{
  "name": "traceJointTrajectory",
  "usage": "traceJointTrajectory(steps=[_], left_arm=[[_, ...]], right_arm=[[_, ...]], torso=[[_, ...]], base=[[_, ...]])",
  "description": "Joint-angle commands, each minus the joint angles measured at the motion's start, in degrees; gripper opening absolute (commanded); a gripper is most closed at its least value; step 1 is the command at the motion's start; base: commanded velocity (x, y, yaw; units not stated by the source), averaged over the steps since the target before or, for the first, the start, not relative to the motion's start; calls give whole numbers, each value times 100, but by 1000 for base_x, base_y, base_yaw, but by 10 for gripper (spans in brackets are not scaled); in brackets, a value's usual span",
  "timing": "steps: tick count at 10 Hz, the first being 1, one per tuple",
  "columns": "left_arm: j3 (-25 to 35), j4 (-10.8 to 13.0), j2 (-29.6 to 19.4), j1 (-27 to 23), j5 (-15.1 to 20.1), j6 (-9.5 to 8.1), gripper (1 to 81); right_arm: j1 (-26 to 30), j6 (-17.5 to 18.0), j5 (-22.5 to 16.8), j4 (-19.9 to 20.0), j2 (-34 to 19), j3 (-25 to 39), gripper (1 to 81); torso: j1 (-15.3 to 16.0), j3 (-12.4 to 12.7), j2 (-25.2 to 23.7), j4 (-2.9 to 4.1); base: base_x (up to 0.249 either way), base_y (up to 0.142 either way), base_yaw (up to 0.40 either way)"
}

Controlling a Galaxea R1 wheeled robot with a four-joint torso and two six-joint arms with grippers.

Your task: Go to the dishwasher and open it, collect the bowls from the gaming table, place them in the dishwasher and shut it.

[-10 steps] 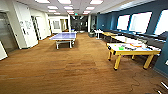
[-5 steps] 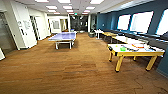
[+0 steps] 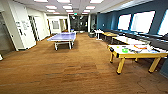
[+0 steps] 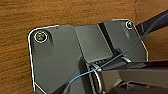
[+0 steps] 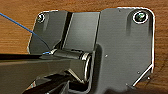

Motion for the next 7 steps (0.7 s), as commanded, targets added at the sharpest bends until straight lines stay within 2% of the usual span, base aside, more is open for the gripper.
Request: traceJointTrajectory(steps=[1,7], left_arm=[[-10,4,10,-234,232,20,811],[-10,-4,-8,-234,232,20,811]], right_arm=[[262,-18,-270,-1,24,-1,811],[279,-18,-270,-1,24,8,811]], torso=[[3,0,0,0],[3,0,0,0]], base=[[219,0,0],[220,0,0]])
